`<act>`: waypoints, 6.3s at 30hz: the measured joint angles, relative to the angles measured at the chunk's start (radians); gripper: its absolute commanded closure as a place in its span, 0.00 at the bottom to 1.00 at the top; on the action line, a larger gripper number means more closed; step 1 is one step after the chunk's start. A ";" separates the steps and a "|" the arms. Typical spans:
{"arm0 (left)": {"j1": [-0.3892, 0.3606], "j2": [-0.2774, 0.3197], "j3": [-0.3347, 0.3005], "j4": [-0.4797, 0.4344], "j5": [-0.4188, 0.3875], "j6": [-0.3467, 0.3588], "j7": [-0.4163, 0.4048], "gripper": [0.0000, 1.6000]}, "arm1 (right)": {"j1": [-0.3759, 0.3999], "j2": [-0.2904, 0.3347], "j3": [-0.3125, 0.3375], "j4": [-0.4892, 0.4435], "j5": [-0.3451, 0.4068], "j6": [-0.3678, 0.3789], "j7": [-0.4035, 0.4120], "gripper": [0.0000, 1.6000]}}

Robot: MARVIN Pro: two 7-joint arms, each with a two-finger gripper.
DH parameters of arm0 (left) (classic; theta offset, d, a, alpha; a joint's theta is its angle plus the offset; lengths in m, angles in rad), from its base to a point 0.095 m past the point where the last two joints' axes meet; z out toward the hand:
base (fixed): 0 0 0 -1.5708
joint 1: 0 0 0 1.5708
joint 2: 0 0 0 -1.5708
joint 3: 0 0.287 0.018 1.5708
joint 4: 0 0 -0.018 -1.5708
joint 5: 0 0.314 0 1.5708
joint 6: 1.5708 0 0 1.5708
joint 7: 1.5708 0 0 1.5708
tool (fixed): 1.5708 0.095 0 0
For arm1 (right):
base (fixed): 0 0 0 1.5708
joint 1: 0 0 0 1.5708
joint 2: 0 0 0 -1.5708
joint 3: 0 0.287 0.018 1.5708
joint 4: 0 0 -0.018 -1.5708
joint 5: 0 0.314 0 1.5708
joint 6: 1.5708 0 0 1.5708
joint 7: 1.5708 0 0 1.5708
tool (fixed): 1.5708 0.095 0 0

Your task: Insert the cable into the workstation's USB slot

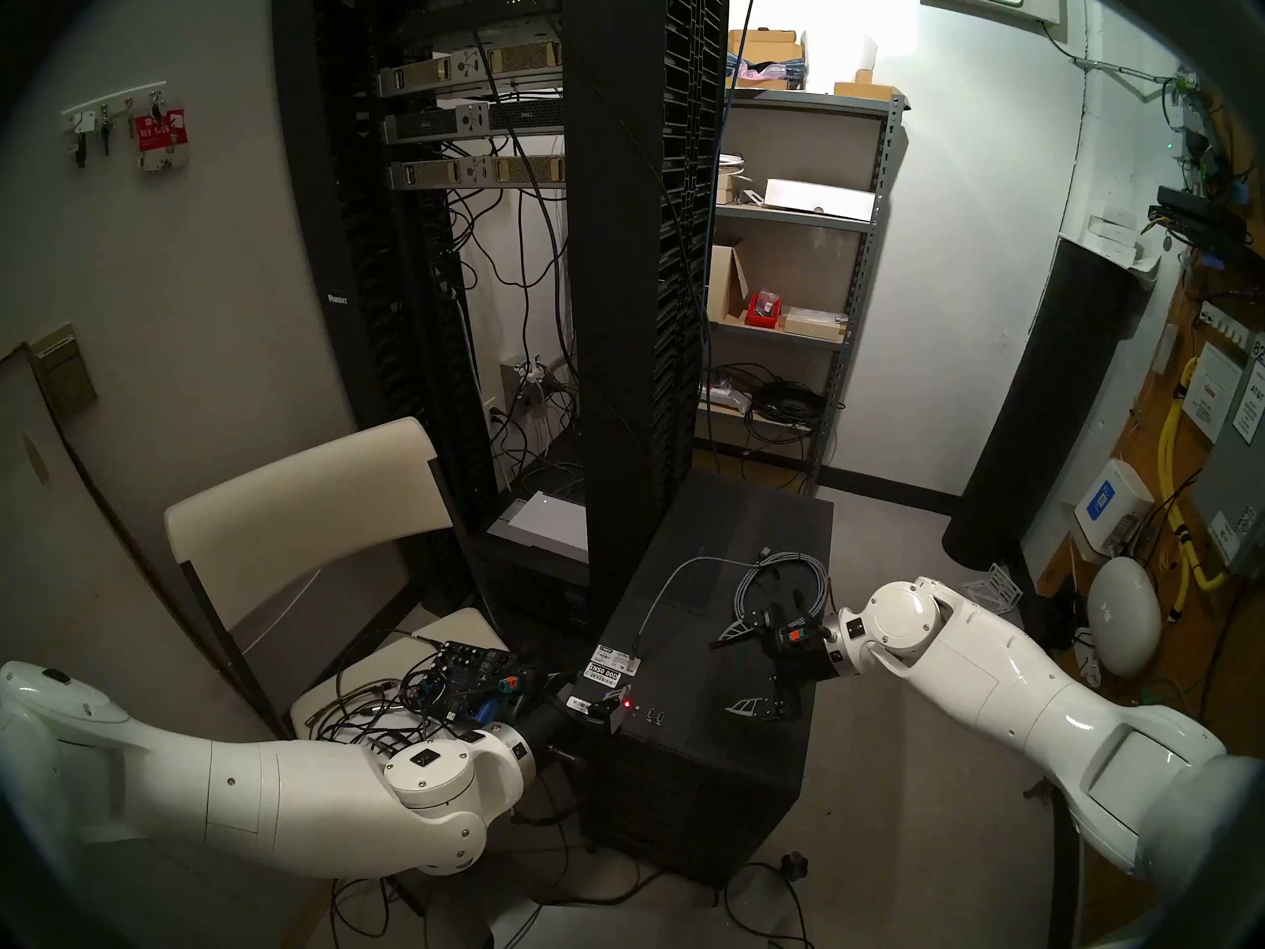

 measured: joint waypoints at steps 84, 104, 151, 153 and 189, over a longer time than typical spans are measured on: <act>0.000 0.000 0.001 0.000 0.000 0.000 0.000 0.00 | 0.321 -0.418 -0.174 0.421 -0.510 -0.231 -0.106 0.51; 0.000 0.000 0.001 0.000 0.000 0.000 0.000 0.00 | 0.254 -0.363 -0.124 0.331 -0.455 -0.196 -0.068 1.00; 0.000 -0.001 0.001 0.001 0.000 0.000 -0.001 0.00 | -0.089 -0.071 0.098 0.284 0.320 -0.628 -0.045 1.00; 0.000 -0.001 0.002 0.001 0.000 0.000 -0.001 0.00 | -0.095 -0.064 0.083 0.276 0.326 -0.629 -0.047 1.00; 0.000 -0.002 0.003 0.003 0.000 0.000 -0.002 0.00 | -0.106 0.083 -0.053 0.079 0.458 -0.634 -0.053 1.00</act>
